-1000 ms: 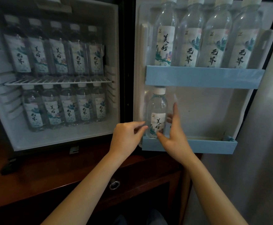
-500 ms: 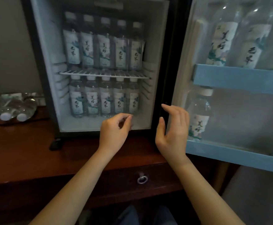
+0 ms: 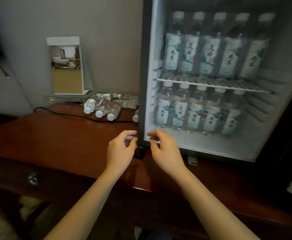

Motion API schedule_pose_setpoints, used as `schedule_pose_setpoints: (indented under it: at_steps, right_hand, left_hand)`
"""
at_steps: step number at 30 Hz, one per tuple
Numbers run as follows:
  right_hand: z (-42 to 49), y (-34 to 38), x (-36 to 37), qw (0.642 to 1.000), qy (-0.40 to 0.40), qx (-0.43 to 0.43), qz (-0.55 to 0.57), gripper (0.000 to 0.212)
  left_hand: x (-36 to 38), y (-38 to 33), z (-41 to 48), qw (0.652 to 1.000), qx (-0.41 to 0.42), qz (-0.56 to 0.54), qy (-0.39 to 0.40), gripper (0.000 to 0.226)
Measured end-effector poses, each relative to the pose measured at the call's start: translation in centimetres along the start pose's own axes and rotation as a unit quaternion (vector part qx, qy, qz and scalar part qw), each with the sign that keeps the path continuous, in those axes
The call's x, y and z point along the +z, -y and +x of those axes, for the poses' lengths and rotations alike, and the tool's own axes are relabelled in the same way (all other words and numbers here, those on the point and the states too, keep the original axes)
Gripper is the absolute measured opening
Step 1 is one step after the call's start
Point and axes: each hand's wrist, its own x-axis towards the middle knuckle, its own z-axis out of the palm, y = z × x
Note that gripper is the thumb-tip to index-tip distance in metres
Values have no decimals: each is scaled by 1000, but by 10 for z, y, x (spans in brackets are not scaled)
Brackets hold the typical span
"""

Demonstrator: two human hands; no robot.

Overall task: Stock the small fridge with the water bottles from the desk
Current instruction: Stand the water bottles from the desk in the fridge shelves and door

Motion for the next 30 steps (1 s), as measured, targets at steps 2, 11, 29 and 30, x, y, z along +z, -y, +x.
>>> schedule_pose_setpoints:
  at_steps: [2,11,29,30]
  right_hand:
    - [14,8,25,998,48,20,35,24]
    - [96,12,117,975,194,110,9,48]
    - [217,-51,198,896,-31,436,-83,49]
    - [219,-51,198,896,-33,435,-85,48]
  left_hand:
    - [-16,19,14,999,-12,37,-9,28]
    - [-41,90,115,990,-92,107,-3,28]
    - [-32,134,171,985,-43,165,41,33]
    - [-32,134,170,984,-41,169,48,33]
